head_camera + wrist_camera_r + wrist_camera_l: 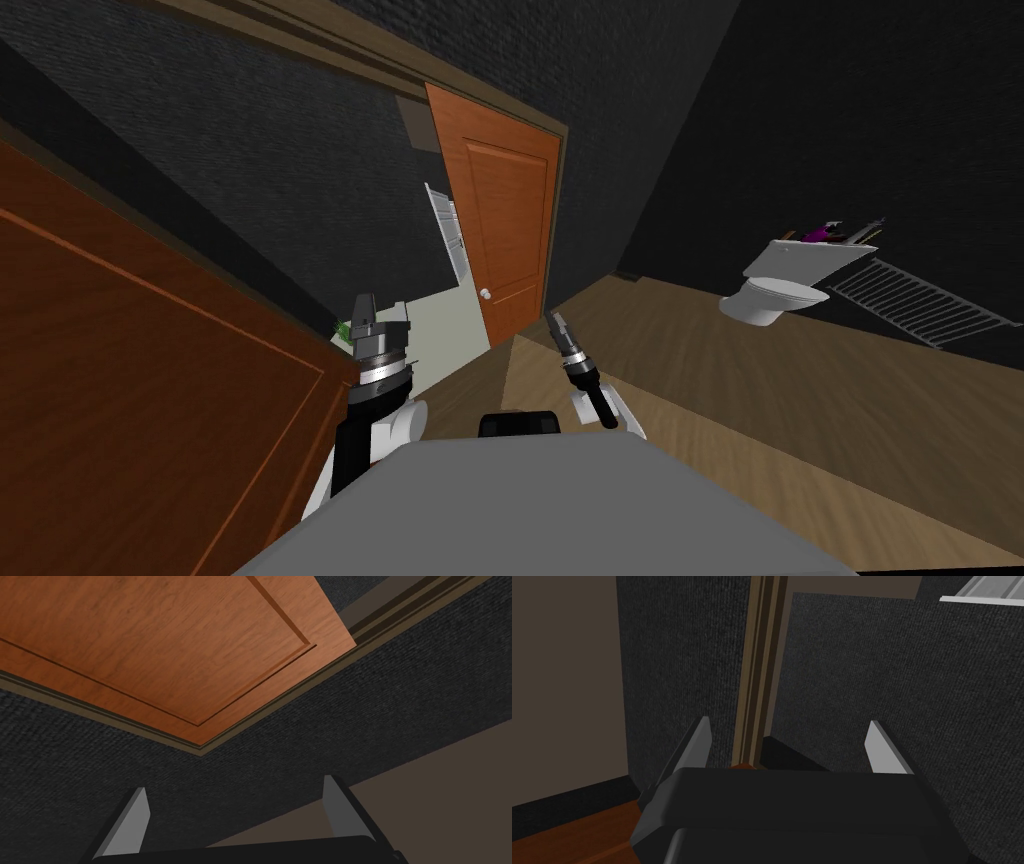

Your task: Pull the door open

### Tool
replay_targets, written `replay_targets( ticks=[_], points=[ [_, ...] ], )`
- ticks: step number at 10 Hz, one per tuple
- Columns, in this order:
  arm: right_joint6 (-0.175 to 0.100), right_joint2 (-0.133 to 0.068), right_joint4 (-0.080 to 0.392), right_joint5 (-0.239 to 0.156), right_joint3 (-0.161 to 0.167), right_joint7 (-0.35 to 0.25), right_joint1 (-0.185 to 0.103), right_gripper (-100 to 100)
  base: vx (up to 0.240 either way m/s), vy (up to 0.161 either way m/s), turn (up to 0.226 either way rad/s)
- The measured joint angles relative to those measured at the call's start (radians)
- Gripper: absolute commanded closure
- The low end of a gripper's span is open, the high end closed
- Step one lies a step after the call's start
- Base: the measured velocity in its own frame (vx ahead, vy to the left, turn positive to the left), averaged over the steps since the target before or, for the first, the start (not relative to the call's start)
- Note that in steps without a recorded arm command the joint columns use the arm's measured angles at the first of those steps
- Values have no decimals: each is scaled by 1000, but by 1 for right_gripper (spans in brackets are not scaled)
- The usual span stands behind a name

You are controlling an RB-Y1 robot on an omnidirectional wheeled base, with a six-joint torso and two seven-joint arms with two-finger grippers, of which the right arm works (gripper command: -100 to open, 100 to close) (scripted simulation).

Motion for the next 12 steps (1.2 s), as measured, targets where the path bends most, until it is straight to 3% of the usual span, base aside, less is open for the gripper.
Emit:
replay_targets(
  ticks=[12],
  points=[
    [-94, -11, 246, 163, 56, 177, -62, -100, 96, 89, -89]
  ],
)
